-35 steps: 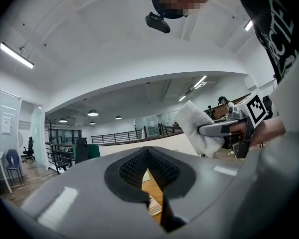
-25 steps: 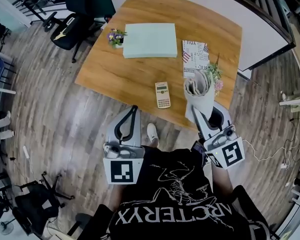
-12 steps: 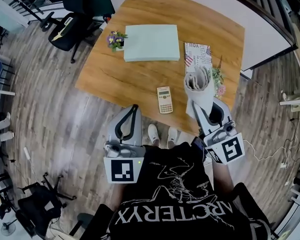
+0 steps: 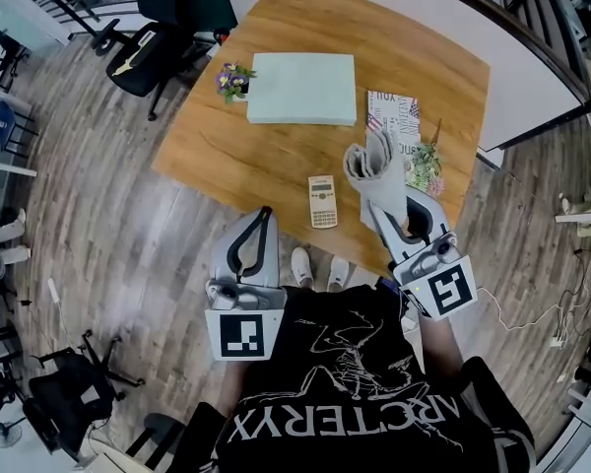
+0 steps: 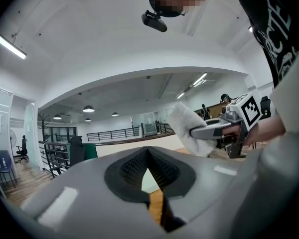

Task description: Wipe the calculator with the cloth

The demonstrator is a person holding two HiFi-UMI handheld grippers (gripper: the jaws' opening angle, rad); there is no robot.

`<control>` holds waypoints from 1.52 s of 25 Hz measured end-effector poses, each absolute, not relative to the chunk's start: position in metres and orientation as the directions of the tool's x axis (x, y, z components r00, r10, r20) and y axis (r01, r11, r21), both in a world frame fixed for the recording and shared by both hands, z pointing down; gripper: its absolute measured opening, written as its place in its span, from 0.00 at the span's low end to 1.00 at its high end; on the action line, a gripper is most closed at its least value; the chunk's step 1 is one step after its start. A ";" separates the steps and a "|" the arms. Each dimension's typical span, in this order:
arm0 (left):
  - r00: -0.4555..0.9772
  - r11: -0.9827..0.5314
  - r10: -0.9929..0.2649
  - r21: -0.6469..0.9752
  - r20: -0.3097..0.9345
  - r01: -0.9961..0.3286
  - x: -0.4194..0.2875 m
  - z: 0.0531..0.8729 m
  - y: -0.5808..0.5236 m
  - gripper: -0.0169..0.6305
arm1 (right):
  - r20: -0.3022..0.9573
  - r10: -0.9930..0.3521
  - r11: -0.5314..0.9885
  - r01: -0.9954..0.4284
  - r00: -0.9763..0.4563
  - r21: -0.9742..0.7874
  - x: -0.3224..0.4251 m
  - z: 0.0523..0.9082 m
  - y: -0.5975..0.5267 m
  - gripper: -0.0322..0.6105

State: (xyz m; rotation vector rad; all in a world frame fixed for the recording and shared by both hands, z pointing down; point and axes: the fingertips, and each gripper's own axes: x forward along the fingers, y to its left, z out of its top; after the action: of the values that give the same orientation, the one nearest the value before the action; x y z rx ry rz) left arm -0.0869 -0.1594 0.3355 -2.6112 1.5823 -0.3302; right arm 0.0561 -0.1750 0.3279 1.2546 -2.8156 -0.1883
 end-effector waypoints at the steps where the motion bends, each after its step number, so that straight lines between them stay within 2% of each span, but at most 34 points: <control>1: 0.440 -0.462 -0.885 -0.170 0.153 -0.870 -0.087 0.336 -0.159 0.04 | 0.021 -0.726 0.680 -0.714 -0.687 0.168 0.052 0.333 -0.176 0.19; 5: 0.417 -0.442 -0.895 -0.181 0.158 -0.879 -0.092 0.335 -0.156 0.04 | 0.220 -0.644 0.758 -0.572 -0.732 0.314 0.028 0.379 -0.185 0.19; 9: 0.387 -0.412 -0.909 -0.179 0.156 -0.893 -0.100 0.335 -0.150 0.04 | 0.440 -0.543 0.802 -0.286 -0.715 0.524 -0.006 0.446 -0.209 0.19; 14: 0.344 -0.372 -0.924 -0.189 0.165 -0.909 -0.114 0.335 -0.140 0.04 | 0.752 -0.390 0.868 0.060 -0.531 0.493 -0.026 0.594 -0.239 0.19; 17: 0.306 -0.337 -0.936 -0.185 0.176 -0.923 -0.126 0.336 -0.131 0.04 | 0.854 -0.323 0.911 0.111 -0.407 0.397 -0.020 0.669 -0.253 0.19; 20: 0.285 -0.320 -0.940 -0.197 0.189 -0.927 -0.135 0.338 -0.126 0.04 | 0.892 -0.304 0.935 0.074 -0.335 0.347 -0.014 0.705 -0.262 0.19; 25: 0.268 -0.304 -0.944 -0.194 0.194 -0.933 -0.142 0.343 -0.124 0.04 | 0.904 -0.294 0.938 0.090 -0.309 0.336 -0.020 0.721 -0.266 0.19; 38: 0.299 -0.327 -0.938 -0.160 0.177 -0.931 -0.140 0.345 -0.133 0.04 | 0.914 -0.228 0.952 0.119 -0.337 0.281 -0.021 0.722 -0.221 0.19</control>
State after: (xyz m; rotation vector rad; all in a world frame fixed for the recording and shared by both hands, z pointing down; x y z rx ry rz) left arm -0.1398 -0.1332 0.3451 -2.5105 1.8063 -0.3717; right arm -0.0212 -0.2205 0.7221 0.0794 -1.8821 -0.3530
